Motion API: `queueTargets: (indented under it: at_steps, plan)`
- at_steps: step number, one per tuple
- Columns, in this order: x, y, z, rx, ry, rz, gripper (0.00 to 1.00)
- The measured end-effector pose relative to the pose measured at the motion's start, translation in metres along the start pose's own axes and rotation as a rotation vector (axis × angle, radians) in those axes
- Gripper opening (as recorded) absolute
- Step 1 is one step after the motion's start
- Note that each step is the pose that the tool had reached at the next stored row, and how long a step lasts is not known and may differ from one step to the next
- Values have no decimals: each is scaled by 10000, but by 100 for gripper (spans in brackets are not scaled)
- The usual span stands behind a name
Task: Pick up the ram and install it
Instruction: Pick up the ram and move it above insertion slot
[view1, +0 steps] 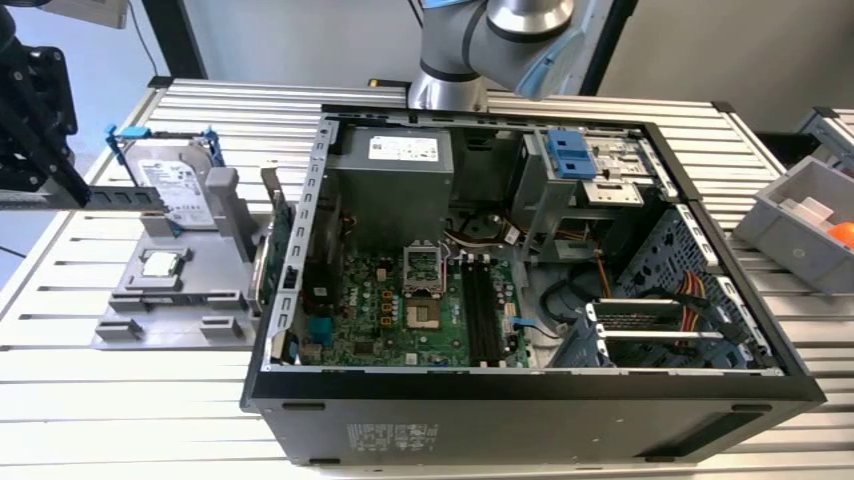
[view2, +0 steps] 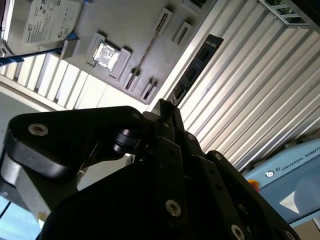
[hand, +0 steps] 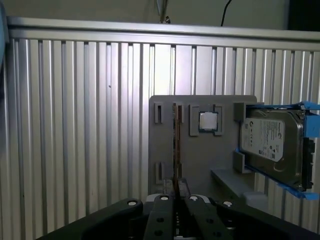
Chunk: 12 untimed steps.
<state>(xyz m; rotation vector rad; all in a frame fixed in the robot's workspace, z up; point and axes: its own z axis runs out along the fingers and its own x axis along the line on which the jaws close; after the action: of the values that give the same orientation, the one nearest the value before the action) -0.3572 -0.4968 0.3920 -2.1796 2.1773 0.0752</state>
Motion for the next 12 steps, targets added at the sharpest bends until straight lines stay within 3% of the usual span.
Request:
queueTargets:
  at_steps: [8, 12]
  plan:
    - [0, -6, -1, -1, 1, 0, 0]
    - [0, -43, -1, -1, 1, -1, 0]
